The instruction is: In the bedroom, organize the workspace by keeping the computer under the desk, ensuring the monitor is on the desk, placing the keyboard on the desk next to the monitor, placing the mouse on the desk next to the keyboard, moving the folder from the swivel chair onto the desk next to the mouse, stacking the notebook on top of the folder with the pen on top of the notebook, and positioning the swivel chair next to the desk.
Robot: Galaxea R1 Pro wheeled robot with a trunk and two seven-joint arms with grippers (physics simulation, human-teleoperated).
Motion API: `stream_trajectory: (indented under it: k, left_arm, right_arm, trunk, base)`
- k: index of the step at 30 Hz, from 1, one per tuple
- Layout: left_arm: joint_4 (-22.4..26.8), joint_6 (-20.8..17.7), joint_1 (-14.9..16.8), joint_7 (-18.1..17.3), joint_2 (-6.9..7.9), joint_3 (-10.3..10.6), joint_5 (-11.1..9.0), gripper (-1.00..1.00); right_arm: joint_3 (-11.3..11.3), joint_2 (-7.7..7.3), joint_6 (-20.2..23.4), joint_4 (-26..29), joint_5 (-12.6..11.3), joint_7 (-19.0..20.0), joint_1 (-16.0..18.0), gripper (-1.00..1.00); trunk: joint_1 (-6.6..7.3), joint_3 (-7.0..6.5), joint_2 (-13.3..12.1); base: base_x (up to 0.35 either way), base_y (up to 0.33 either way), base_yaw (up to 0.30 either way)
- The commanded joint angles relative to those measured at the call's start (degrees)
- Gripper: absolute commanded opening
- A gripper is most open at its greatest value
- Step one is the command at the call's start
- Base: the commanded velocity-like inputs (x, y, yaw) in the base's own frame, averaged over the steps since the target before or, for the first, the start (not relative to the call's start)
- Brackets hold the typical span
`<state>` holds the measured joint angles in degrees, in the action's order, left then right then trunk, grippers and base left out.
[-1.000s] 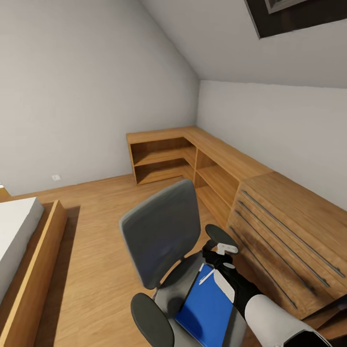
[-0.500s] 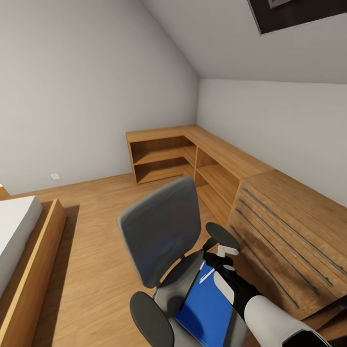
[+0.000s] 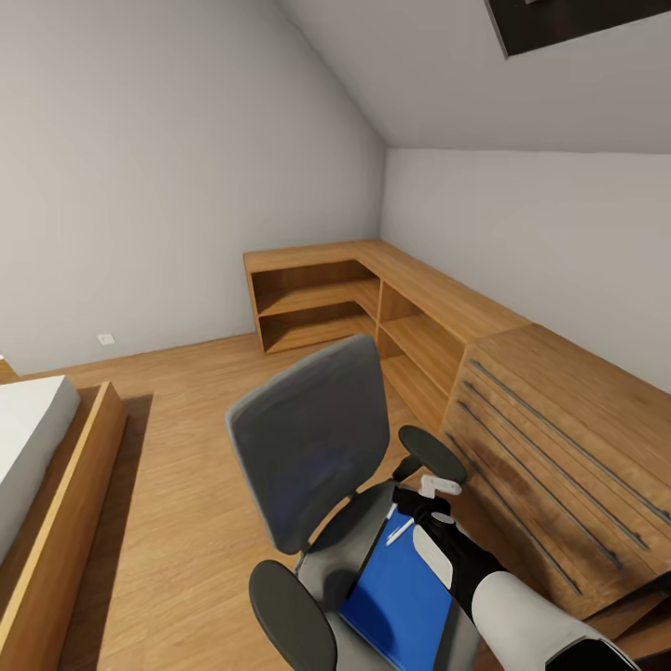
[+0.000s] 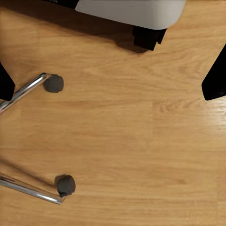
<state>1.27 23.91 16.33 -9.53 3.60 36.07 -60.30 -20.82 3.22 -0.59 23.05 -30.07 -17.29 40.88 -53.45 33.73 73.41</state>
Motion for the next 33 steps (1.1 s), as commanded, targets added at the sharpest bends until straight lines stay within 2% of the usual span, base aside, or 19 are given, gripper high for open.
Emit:
stream_trajectory:
  k: [1, 8, 13, 17, 22, 33]
  left_arm:
    - [0.0, 0.1, 0.0, -0.3, 0.01, 0.3, -0.6, 1.0]
    - [0.0, 0.1, 0.0, -0.3, 0.01, 0.3, -0.6, 1.0]
    - [0.0, 0.1, 0.0, -0.3, 0.01, 0.3, -0.6, 1.0]
    - [0.0, 0.1, 0.0, -0.3, 0.01, 0.3, -0.6, 1.0]
    - [0.0, 0.1, 0.0, -0.4, 0.01, 0.3, -0.6, 1.0]
    - [0.0, 0.1, 0.0, -0.4, 0.01, 0.3, -0.6, 1.0]
  right_arm:
    - [-0.5, -0.04, -0.1, 0.0, -0.6, -0.4, 0.1, 1.0]
    - [-0.4, -0.05, 0.1, 0.0, -1.7, -0.5, 0.0, 1.0]
    - [-0.4, 0.01, 0.2, 0.0, -2.0, -2.6, 0.1, 1.0]
    - [-0.5, 0.03, 0.9, 0.1, -3.3, -4.1, 0.1, 1.0]
    - [-0.5, -0.04, 4.1, 0.1, -5.9, -4.7, 0.0, 1.0]
    - [-0.5, -0.03, 6.0, 0.3, -6.5, -5.2, 0.1, 1.0]
  trunk:
    - [-0.22, 0.24, 0.4]
    - [-1.76, 1.49, 3.3]
    - [-2.86, 2.39, 5.3]
    - [-3.74, 3.11, 6.9]
    - [-3.74, 3.11, 6.9]
    - [-3.74, 3.11, 6.9]
  base:
    - [0.0, 0.0, 0.0]
    - [0.0, 0.0, 0.0]
    - [0.0, 0.0, 0.0]
    - [0.0, 0.0, 0.0]
    - [0.0, 0.0, 0.0]
    - [0.0, 0.0, 0.0]
